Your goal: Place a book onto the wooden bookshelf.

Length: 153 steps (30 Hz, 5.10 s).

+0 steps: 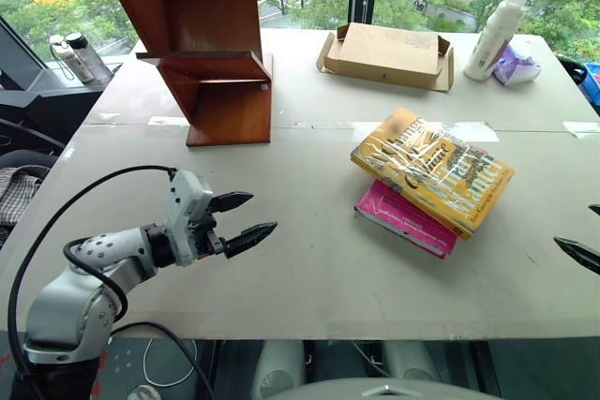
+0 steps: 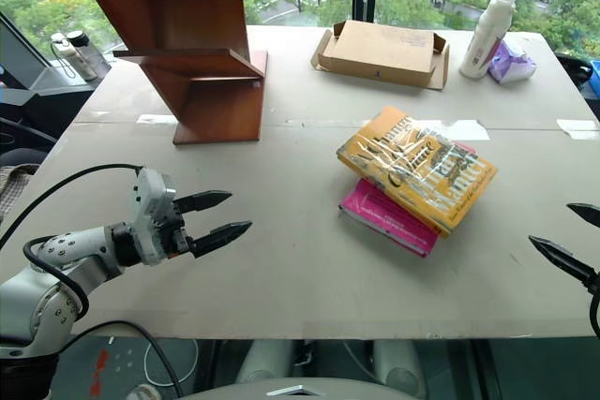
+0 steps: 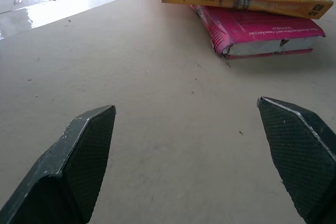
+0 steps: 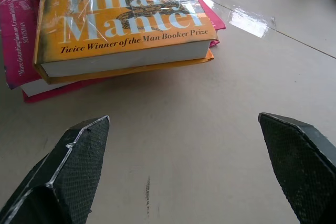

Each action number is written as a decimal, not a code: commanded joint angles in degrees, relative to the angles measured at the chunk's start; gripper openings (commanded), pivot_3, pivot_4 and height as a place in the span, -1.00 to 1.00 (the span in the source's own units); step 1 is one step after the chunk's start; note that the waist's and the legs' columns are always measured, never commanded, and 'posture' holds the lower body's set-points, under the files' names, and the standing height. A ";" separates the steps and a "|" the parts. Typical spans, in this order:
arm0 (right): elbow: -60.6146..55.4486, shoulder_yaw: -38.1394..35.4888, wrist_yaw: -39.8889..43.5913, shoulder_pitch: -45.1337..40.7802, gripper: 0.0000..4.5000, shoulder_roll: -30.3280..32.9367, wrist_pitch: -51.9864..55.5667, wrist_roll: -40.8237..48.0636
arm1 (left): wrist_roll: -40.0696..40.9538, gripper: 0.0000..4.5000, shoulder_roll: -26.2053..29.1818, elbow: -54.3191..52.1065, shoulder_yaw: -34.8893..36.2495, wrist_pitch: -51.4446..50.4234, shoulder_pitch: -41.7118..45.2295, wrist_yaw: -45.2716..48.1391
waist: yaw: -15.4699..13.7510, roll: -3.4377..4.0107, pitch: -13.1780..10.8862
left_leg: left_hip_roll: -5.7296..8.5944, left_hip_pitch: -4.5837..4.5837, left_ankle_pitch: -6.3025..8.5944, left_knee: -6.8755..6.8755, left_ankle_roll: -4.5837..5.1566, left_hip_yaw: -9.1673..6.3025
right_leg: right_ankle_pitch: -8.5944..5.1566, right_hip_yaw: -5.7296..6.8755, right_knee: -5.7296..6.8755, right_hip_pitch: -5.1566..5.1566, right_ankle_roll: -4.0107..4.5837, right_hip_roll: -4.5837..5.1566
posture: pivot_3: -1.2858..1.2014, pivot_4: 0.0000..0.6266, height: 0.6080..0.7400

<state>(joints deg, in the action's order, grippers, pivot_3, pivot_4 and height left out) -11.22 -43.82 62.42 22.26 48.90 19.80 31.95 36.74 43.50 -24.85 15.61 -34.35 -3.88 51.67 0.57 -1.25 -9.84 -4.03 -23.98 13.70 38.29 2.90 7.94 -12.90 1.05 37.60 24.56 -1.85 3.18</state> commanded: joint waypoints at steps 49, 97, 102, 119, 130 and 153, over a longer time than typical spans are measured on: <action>-8.40 47.11 -26.94 -37.40 -0.98 -2.08 27.57 -11.85 | -2.51 1.00 -3.21 -2.66 -9.68 4.56 8.43 -2.57 | 0.17 -0.15 0.09 | 0.09 -0.65 -0.24 0.20 0.17 -0.49 | 0.20 0.40 0.01 0.33 -0.06 -0.19 | 0.03 -0.52 0.90; -38.35 -10.18 -17.74 -1.21 0.98 -2.88 15.20 29.83 | 11.30 1.00 -34.17 72.40 4.43 -30.32 60.54 -27.07 | -1.36 -0.32 0.11 | 0.56 -0.78 -0.24 0.68 0.19 -1.45 | 0.20 1.05 0.16 -0.15 -0.16 -0.07 | 0.03 -0.52 0.90; -41.29 -13.13 -20.38 2.47 0.98 -3.06 14.96 32.57 | 6.29 1.00 -37.35 82.68 4.04 -22.29 65.00 -22.34 | -1.47 -0.32 0.11 | 0.64 -0.77 -0.24 0.68 0.20 -1.56 | 0.18 1.13 0.12 -0.22 -0.15 -0.02 | 0.03 -0.52 0.90; -43.97 -13.46 -23.86 9.85 1.00 -5.19 10.13 35.64 | 6.42 -0.82 -33.19 87.57 11.81 -23.36 69.52 -12.66 | -1.06 -0.34 0.09 | 0.72 -0.79 -0.23 0.68 0.21 -1.84 | 0.02 1.34 0.06 -0.31 -0.02 0.08 | 0.03 -0.52 0.90; -30.09 -5.96 -20.36 -5.61 1.00 0.49 7.35 33.13 | 21.27 -0.83 -28.83 45.76 20.69 -56.76 69.38 -31.17 | -1.37 -0.39 0.04 | 0.73 -0.85 -0.24 0.68 0.21 -1.93 | 0.10 1.36 0.12 -0.32 -0.33 0.26 | 0.03 -0.52 0.90; -8.89 12.20 -7.18 -30.64 1.00 -0.43 3.50 24.16 | -48.16 -0.83 17.24 38.91 -33.47 31.06 85.75 6.16 | -1.48 -0.15 -0.14 | 0.92 -0.79 -0.26 0.59 0.21 -1.81 | -0.07 1.37 0.01 -0.41 -0.23 0.19 | 0.03 -0.52 0.90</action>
<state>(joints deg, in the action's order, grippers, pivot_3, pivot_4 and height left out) -19.63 -30.70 54.68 -7.62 48.35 24.67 56.39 -7.85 59.90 11.91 -18.67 -4.09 79.63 57.49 -0.92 -1.40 -9.98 -3.11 -24.77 13.44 38.91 3.11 6.16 -13.05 2.38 37.63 24.17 -2.24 3.35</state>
